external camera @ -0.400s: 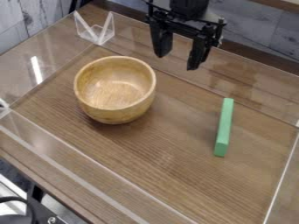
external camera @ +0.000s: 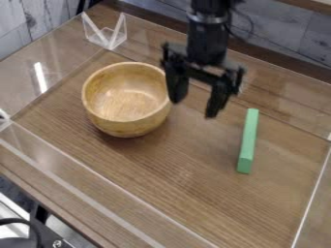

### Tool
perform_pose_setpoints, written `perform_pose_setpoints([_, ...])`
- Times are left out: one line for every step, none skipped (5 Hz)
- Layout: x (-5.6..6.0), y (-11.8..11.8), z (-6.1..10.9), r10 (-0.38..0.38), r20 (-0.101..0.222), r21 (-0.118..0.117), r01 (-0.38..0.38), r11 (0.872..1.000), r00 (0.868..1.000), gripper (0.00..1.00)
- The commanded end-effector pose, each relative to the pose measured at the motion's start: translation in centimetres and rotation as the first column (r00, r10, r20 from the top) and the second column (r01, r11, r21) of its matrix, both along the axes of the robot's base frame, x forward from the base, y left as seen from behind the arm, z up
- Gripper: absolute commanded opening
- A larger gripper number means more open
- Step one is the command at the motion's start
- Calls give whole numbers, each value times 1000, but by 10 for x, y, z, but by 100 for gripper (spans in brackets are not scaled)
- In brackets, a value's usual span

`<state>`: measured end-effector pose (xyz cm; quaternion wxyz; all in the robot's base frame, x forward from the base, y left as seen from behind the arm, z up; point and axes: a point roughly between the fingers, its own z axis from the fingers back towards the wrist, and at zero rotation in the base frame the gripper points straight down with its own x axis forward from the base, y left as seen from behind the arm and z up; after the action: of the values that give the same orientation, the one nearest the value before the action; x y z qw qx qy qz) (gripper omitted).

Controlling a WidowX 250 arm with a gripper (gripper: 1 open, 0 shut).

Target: Put green stick into wooden bowl

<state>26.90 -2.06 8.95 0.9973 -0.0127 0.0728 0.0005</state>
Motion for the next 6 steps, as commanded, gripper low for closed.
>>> perform_pose_setpoints([-4,-17,3,14,81,-14,-13,1000,997,100])
perform_pose_setpoints([-10,-36,-10,20,94,-24,-17,1000,995,100])
perform_pose_setpoints([-9,-51,-21,36,118,-37,-32,999,992,100])
perform_pose_setpoints([-5,-63,-30,55,143,-57,-47,997,988,100])
perform_pose_setpoints([3,-65,-40,64,166,-62,-55,997,984,100])
perform_pose_setpoints([14,-60,-46,55,194,-59,-44,997,979,100])
